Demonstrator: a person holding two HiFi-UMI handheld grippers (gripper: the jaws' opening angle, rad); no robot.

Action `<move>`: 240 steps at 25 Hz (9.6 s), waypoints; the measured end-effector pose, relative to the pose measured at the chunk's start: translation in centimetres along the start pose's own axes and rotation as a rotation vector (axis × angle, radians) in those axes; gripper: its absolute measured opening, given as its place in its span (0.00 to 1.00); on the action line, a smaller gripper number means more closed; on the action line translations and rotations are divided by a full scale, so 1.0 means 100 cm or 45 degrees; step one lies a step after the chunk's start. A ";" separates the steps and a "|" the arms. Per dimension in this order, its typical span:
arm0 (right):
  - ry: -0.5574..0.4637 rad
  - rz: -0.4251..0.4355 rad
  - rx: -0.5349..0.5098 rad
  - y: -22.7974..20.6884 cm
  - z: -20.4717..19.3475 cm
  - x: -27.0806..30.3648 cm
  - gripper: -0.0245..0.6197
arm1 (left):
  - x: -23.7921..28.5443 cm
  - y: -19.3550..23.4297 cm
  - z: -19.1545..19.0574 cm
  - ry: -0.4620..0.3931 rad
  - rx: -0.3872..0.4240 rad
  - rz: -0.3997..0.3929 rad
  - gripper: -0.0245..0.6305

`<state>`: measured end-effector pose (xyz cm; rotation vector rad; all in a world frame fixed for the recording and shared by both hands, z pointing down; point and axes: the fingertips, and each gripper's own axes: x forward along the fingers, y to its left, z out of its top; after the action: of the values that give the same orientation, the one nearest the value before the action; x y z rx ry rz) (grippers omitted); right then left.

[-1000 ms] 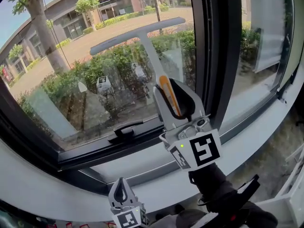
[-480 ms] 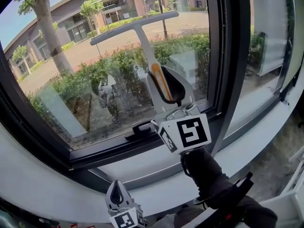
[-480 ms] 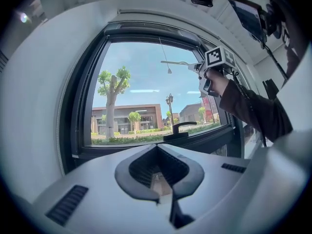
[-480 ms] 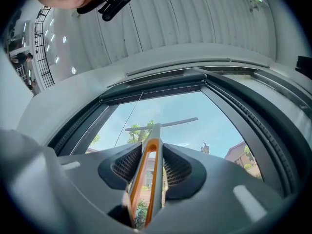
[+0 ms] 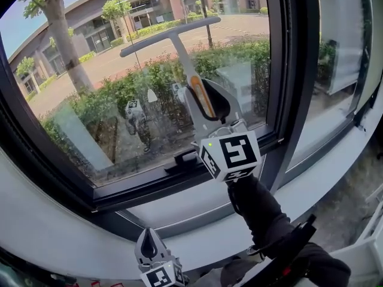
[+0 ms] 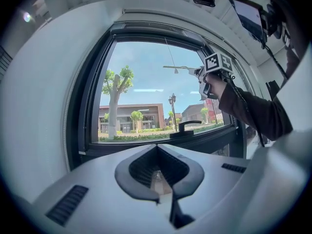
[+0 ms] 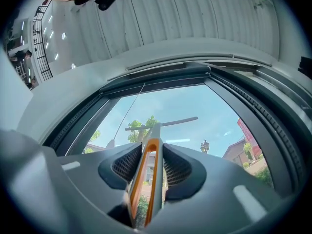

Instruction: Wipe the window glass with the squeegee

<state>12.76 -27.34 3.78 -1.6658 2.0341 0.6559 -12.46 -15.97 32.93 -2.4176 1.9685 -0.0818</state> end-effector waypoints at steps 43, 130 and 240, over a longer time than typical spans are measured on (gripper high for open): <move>0.055 0.023 0.037 0.008 -0.030 -0.030 0.24 | 0.035 -0.046 -0.015 0.370 -0.003 -0.205 0.04; 0.430 -0.036 0.263 0.030 -0.159 -0.167 0.24 | 0.025 -0.092 -0.029 0.422 -0.011 -0.368 0.04; -0.009 0.046 0.324 0.203 -0.033 0.018 0.23 | 0.016 0.117 -0.033 0.380 -0.088 -0.263 0.04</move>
<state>-7.59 -27.34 7.18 -1.4813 2.0497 0.3943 -23.79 -19.89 35.66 -2.7879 1.8404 -0.4070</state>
